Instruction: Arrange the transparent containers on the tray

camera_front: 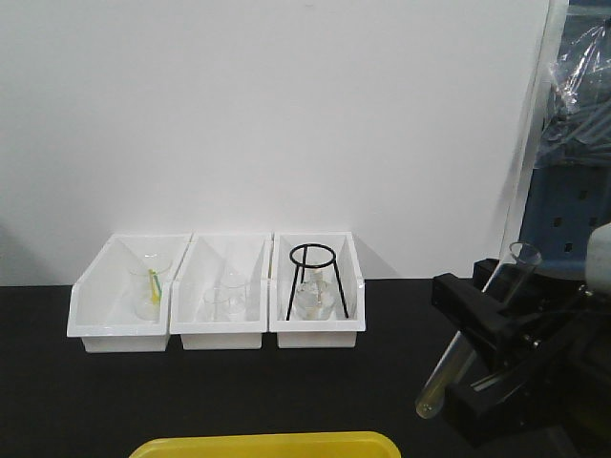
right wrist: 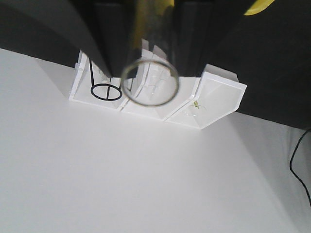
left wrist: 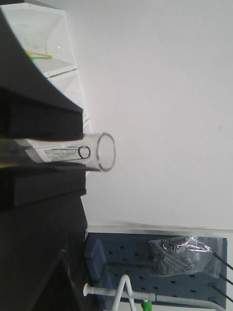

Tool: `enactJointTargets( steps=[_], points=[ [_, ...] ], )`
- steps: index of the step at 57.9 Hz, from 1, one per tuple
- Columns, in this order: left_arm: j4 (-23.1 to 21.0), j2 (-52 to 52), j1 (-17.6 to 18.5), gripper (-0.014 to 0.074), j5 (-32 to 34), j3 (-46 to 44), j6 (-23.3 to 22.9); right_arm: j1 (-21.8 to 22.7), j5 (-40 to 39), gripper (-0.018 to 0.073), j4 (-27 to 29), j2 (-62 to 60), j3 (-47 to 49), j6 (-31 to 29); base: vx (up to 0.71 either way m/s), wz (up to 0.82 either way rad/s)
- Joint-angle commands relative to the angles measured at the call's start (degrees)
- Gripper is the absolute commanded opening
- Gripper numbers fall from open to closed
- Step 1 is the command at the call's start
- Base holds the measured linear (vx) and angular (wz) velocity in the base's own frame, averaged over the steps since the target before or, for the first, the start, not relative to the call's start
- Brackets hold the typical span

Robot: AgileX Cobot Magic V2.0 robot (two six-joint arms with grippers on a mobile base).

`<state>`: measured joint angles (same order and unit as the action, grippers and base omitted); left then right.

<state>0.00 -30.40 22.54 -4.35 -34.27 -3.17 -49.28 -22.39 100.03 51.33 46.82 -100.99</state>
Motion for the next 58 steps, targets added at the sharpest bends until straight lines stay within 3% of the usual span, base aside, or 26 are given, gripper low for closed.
enactJointTargets(
  steps=[1,17,24,32,44,58],
  points=[
    [-0.5,-0.1,0.3,0.0128,5.2,-2.1,-0.1,0.1,1.6,0.0201,1.4,-0.4,1.6,-0.3,0.0,0.0],
    [-0.5,-0.3,0.3,0.0128,4.4,-2.1,-0.2,0.1,2.7,0.0201,1.4,-0.4,1.6,1.0,0.0,0.0],
    [-0.8,-2.0,0.3,0.0131,2.1,-2.1,-0.6,0.1,2.1,0.0201,1.4,0.1,1.6,5.7,0.0,0.0],
    [-5.3,-7.1,0.3,0.0136,2.1,-2.1,-3.7,0.1,1.8,0.0201,1.4,2.7,1.7,10.5,0.0,0.0],
    [-12.3,-16.5,0.6,0.014,2.0,-2.1,-4.3,0.1,1.8,0.0201,1.4,9.5,2.5,15.7,0.0,0.0],
    [-12.6,-26.8,3.2,0.0143,0.5,-3.8,-4.3,0.1,1.9,0.0201,1.4,17.5,3.1,25.6,0.0,0.0]
  ],
)
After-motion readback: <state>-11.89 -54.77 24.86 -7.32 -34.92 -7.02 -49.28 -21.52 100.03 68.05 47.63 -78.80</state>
